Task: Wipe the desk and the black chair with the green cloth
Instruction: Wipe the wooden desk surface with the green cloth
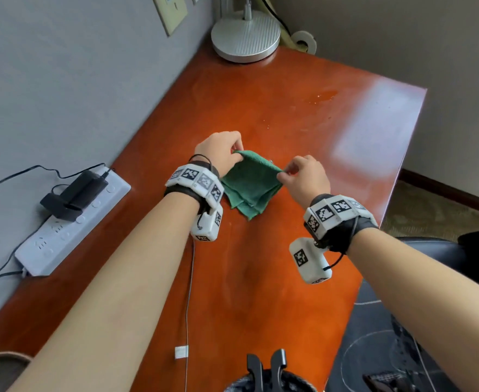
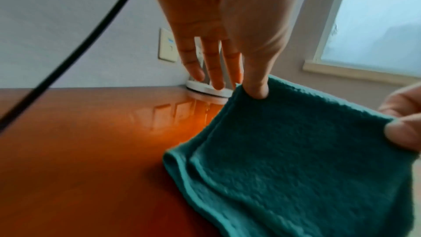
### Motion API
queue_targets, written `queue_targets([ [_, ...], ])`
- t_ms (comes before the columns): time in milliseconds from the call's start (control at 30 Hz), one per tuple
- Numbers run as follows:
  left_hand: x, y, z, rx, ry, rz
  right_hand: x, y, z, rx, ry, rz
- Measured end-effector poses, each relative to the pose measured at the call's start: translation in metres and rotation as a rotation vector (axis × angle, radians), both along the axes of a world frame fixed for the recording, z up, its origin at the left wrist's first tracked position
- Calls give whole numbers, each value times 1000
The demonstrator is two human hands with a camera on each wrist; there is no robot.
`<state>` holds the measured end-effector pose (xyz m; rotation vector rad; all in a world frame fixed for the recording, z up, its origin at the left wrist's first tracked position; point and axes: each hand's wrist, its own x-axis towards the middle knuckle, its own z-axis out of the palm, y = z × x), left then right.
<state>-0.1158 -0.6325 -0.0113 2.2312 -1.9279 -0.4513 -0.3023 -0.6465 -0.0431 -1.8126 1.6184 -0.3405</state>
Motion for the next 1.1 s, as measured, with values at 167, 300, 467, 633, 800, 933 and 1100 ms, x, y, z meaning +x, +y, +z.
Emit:
queue_targets([
  [167,0,42,30,-160,89,47,-11,0,29,-227,-131,77],
  [300,10,86,29,-132,206,10,-20,17,35,-347,-165,337],
  [467,20,138,13,128,117,-114,-26,56,25,-208,53,769],
  [633,20,164,4,249,54,-230,-23,89,12,-229,104,952],
  [800,17,181,1,281,-16,-361,-28,103,3,-273,-7,1011],
  [933,26,179,11,239,198,-251,-30,97,17,-225,-64,943],
  [1100,31,167,29,54,490,-7,-28,81,39,-144,-149,835],
])
